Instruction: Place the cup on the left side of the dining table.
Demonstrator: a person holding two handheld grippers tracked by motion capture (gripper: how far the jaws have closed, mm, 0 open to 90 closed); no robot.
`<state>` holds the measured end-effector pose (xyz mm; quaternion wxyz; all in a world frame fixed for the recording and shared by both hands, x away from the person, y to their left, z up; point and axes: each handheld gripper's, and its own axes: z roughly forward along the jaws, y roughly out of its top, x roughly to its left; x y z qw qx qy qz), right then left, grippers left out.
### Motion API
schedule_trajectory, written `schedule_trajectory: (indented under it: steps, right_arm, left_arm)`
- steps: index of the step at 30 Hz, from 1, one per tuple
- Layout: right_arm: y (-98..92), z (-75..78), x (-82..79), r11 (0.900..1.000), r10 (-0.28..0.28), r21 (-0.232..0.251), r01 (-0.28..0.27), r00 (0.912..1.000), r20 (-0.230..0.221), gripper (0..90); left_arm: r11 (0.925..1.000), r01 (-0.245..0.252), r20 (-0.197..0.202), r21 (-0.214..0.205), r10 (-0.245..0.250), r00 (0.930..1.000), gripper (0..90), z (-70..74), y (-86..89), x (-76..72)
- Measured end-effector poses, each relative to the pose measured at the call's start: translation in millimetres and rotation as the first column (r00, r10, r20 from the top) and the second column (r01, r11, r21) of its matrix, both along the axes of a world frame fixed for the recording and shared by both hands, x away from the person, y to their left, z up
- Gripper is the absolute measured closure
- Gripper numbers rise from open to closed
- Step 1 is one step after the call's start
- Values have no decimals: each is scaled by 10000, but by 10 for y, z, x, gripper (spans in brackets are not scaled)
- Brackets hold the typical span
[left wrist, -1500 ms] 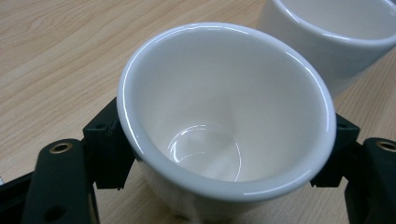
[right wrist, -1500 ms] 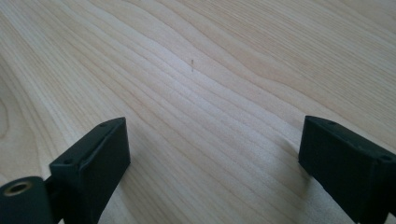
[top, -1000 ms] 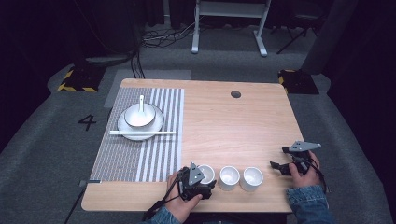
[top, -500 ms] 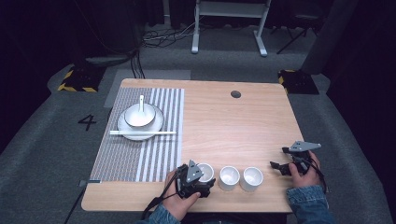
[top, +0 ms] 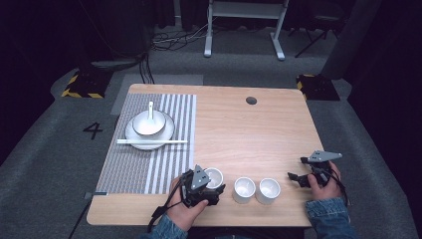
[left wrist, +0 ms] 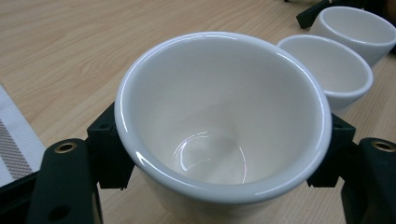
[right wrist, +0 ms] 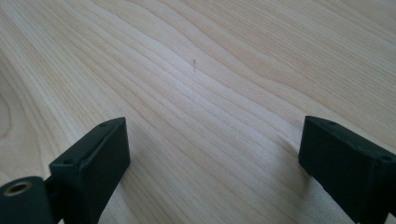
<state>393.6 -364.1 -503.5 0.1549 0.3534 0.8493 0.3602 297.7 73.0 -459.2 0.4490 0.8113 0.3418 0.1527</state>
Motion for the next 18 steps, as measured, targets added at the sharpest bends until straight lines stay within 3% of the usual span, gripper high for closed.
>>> schedule_trajectory:
  steps: [8, 18]
  right_arm:
    - [0, -1, 2, 10000, 4, -1, -4, 10000, -10, 85]
    - [0, 0, 2, 10000, 4, -1, -4, 10000, -11, 85]
  left_arm:
    - [9998, -182, 99, 56, 182, 9998, 266, 192, 113, 10]
    - [9976, -683, -244, -100, 680, 9974, 266, 374, 258, 133]
